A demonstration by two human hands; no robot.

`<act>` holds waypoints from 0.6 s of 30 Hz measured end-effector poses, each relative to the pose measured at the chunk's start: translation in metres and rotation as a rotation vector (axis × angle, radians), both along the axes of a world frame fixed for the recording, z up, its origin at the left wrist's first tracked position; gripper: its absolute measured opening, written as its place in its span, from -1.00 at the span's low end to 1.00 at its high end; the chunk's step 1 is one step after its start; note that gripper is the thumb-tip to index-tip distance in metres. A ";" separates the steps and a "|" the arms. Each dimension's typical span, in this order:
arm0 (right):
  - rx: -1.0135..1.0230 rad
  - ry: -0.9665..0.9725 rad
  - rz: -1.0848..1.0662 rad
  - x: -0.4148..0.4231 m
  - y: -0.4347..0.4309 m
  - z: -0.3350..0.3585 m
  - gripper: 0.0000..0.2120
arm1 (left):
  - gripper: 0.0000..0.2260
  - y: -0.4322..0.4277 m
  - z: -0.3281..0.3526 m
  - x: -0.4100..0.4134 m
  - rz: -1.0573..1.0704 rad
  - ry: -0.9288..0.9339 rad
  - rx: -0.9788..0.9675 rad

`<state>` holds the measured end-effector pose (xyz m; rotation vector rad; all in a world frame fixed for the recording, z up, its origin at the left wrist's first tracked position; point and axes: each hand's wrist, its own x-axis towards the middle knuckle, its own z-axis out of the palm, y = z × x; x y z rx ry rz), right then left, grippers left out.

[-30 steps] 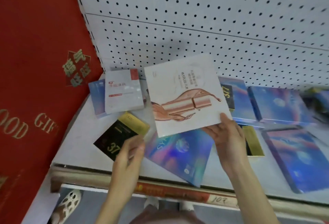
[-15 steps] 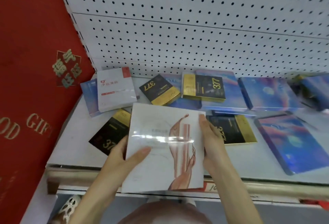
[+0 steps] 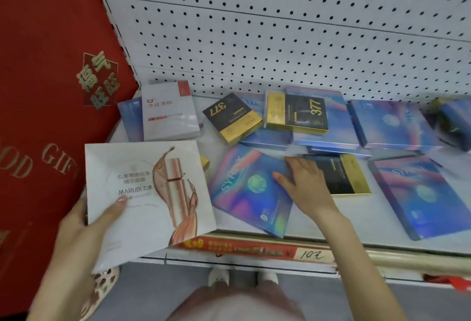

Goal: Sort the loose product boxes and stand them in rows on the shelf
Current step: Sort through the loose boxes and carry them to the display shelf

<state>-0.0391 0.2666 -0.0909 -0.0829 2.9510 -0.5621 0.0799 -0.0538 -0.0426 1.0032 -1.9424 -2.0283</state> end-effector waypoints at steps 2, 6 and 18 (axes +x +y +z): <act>0.081 0.008 0.028 0.000 -0.002 -0.004 -0.49 | -0.66 0.001 0.000 -0.001 -0.007 -0.001 -0.012; -0.080 0.010 -0.070 -0.001 -0.006 -0.002 -0.50 | -0.67 -0.001 -0.002 -0.001 -0.005 -0.014 0.009; -0.865 0.104 -0.155 0.024 0.008 0.064 -0.62 | -0.83 0.001 -0.006 0.005 0.030 -0.049 0.028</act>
